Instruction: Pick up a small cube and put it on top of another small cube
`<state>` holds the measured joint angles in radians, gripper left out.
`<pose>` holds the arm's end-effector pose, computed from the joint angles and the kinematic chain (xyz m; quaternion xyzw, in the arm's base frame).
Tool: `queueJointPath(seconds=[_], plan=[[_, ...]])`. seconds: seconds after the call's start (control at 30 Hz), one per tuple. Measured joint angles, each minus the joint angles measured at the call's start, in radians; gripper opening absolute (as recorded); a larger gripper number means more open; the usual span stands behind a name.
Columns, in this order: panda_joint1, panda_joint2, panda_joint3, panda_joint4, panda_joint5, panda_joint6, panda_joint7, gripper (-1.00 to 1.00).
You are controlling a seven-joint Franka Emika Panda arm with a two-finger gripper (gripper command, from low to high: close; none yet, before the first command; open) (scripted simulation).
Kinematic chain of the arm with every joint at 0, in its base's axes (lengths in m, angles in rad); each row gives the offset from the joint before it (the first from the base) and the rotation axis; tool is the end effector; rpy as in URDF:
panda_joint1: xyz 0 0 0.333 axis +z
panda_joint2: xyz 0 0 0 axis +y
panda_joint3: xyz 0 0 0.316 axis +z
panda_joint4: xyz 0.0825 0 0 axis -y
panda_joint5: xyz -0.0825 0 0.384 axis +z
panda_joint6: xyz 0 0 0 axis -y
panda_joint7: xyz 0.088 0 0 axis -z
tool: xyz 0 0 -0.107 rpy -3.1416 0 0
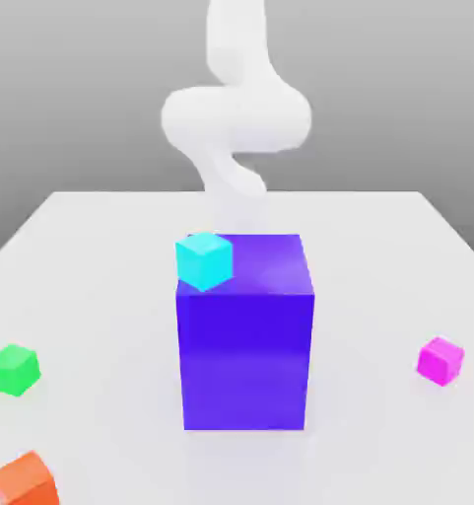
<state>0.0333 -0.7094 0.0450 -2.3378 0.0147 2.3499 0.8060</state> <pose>0.3802 0.0356 0.6642 -0.8734 0.3357 -0.3226 0.1429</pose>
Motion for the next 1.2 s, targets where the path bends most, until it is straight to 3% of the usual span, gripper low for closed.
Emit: queueJointPath(seconds=[0.37,0.63,0.77,0.93,0.97,1.2], plan=[[0.154,0.397,0.229,-0.168,0.012,0.223,0.066,0.0],[0.28,0.695,0.386,-0.289,-0.092,0.382,0.194,0.0],[0.373,0.851,0.38,-0.334,-0.209,0.461,0.302,0.0],[0.521,1.034,0.202,-0.299,-0.399,0.59,0.449,0.0],[0.547,1.061,0.17,-0.292,-0.423,0.61,0.468,-1.0],[0.553,1.064,0.164,-0.292,-0.424,0.614,0.469,-1.0]])
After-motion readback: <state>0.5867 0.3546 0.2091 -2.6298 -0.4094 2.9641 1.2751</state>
